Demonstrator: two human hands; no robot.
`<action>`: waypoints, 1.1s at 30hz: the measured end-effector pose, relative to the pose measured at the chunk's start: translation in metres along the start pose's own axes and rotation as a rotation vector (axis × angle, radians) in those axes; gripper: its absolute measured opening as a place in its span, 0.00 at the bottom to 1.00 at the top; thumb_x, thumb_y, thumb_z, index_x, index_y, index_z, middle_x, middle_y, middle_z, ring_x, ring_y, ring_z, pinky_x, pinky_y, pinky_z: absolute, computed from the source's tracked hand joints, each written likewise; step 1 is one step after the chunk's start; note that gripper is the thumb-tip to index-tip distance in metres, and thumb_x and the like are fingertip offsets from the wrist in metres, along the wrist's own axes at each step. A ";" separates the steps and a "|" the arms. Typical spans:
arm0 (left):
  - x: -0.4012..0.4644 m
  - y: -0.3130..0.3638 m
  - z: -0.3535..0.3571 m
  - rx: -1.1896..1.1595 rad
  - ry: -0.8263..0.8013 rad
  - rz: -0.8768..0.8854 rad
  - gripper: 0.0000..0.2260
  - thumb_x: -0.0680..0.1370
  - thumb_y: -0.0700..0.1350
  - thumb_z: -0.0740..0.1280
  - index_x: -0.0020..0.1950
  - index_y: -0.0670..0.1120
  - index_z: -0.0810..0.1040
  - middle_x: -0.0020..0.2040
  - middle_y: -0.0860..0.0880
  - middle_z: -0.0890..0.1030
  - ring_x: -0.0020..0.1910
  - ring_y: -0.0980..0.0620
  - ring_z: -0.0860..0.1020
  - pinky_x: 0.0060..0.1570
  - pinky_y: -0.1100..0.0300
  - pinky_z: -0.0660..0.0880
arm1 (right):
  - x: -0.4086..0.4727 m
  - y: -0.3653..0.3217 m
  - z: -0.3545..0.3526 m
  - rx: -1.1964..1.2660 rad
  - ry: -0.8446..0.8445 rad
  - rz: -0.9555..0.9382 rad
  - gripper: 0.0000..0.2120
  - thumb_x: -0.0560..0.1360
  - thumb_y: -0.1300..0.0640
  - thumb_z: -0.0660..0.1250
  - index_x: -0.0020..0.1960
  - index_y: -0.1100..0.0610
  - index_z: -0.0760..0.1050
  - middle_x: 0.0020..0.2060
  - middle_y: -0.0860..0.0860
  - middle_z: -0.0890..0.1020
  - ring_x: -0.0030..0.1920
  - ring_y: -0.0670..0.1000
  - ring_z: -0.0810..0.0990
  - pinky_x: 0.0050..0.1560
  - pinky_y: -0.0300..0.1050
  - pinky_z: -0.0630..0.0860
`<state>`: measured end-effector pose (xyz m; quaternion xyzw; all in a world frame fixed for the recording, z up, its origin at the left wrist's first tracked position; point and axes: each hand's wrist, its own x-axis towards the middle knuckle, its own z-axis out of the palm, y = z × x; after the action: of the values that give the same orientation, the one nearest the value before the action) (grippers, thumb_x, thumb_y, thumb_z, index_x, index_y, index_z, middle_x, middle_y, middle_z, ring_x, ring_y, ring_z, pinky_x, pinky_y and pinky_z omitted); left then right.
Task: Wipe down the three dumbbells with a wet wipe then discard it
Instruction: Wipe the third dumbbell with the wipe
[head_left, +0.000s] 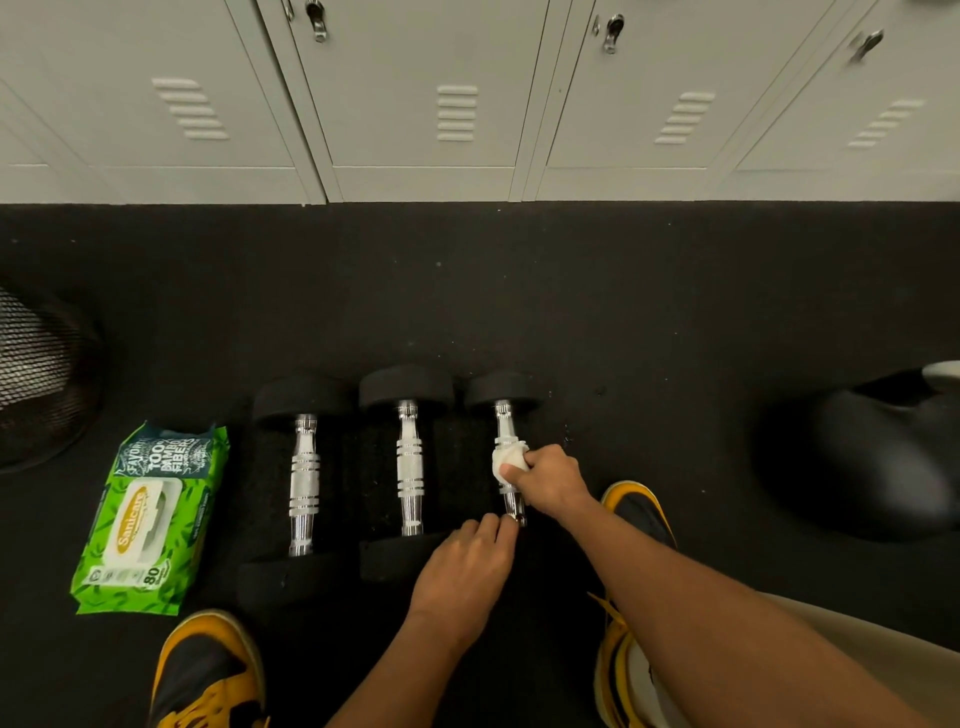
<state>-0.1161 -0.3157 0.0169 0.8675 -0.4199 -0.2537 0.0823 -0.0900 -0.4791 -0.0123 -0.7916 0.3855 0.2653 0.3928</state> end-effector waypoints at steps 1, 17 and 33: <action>0.000 0.000 0.000 -0.009 -0.001 -0.005 0.24 0.77 0.38 0.66 0.71 0.45 0.63 0.61 0.45 0.73 0.57 0.48 0.74 0.56 0.55 0.74 | 0.000 0.001 0.000 -0.001 -0.007 0.002 0.17 0.77 0.51 0.68 0.60 0.61 0.79 0.47 0.52 0.81 0.47 0.47 0.78 0.44 0.40 0.72; 0.002 0.004 -0.002 -0.024 -0.031 -0.058 0.26 0.76 0.38 0.69 0.70 0.47 0.63 0.61 0.46 0.72 0.57 0.49 0.73 0.56 0.57 0.74 | -0.011 0.011 -0.001 -0.192 -0.070 0.036 0.17 0.73 0.46 0.73 0.51 0.60 0.80 0.46 0.53 0.80 0.43 0.47 0.77 0.34 0.38 0.67; 0.003 0.004 -0.002 -0.036 -0.022 -0.085 0.30 0.76 0.37 0.67 0.75 0.46 0.59 0.61 0.46 0.73 0.58 0.49 0.74 0.55 0.57 0.75 | -0.036 -0.008 -0.003 -0.500 -0.001 -0.020 0.20 0.75 0.50 0.70 0.63 0.57 0.72 0.59 0.56 0.77 0.58 0.56 0.78 0.60 0.52 0.75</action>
<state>-0.1163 -0.3202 0.0191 0.8802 -0.3787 -0.2739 0.0824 -0.1034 -0.4640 0.0188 -0.8679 0.2998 0.3489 0.1874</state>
